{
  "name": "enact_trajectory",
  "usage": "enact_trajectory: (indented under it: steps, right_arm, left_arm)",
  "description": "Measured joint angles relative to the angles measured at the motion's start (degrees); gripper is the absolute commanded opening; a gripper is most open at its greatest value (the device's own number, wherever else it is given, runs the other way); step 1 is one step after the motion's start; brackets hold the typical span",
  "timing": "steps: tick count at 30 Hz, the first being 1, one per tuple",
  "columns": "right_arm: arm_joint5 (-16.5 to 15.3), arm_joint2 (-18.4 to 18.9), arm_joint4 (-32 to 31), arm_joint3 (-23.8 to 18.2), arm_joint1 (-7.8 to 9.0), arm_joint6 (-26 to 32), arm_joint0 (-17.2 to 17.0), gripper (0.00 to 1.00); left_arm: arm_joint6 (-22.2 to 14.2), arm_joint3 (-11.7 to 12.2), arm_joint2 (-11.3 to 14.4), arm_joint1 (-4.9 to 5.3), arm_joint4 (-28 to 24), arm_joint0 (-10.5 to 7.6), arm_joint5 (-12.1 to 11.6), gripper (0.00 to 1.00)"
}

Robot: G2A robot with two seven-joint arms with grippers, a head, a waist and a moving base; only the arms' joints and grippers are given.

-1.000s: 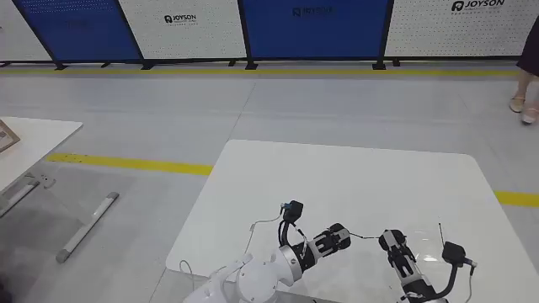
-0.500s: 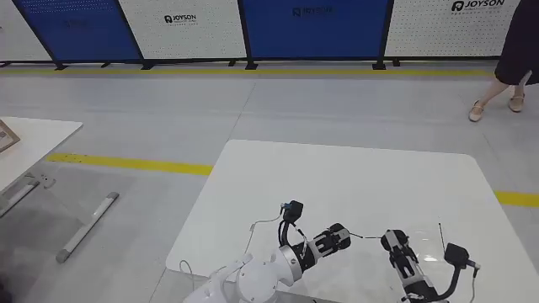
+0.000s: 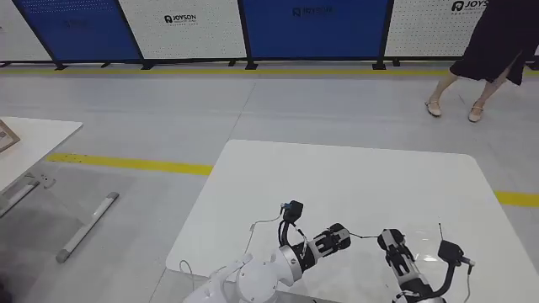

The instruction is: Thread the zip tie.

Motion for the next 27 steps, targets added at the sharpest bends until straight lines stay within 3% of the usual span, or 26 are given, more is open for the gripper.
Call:
enact_trajectory:
  steps: [16,27]
  right_arm:
    - [-0.47,-0.15,1.61,0.11,-0.41,1.87,0.64,0.0]
    - [-1.85,0.01,3.42,1.12,-0.62,3.75,1.4,0.0]
  left_arm:
    - [0.0,0.0,0.0,0.0,0.0,0.0,0.0,0.0]
    - [0.44,0.52,0.15,-0.31,-1.68,0.49,-4.01,0.0]
